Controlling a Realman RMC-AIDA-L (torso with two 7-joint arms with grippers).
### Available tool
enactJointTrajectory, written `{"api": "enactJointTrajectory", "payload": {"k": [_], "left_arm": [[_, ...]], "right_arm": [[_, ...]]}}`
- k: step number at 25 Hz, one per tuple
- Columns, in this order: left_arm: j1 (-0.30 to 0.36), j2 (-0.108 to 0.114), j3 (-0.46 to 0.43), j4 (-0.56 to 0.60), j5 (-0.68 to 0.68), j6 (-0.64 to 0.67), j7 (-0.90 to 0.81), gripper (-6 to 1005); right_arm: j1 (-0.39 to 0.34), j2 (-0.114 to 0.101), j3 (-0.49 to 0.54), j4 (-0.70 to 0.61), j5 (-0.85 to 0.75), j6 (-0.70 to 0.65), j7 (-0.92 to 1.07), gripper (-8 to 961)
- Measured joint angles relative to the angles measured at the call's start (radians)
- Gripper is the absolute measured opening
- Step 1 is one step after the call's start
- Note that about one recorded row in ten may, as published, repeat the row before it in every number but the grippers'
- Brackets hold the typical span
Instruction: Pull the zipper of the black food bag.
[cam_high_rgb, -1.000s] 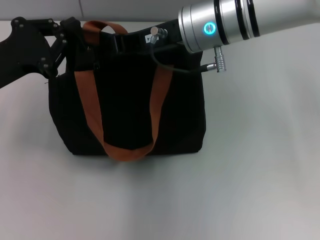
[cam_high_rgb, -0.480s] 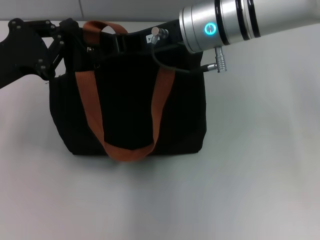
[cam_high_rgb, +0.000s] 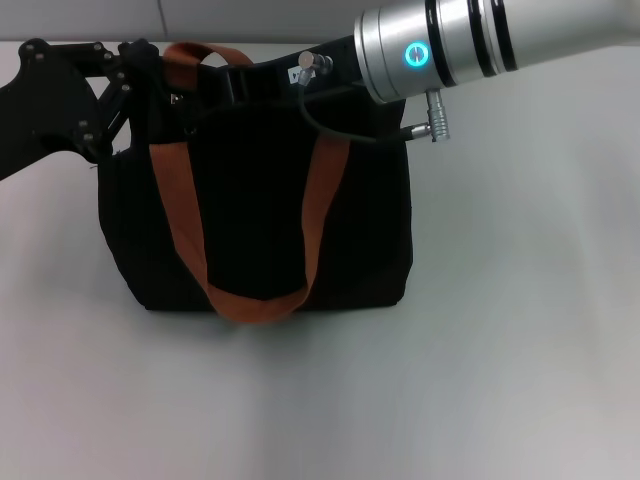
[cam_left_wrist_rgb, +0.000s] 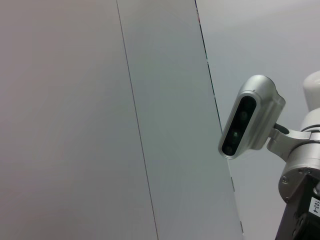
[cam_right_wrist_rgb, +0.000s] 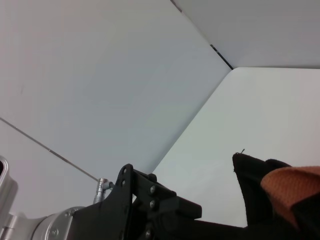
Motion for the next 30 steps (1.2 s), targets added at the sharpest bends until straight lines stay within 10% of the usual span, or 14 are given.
{"api": "enactJointTrajectory", "payload": {"k": [30], "left_arm": [[0.017, 0.006, -0.021, 0.0, 0.001, -0.015, 0.008, 54]], "right_arm": [[-0.12, 0.003, -0.004, -0.375, -0.413, -0.017, 0.327, 0]]}}
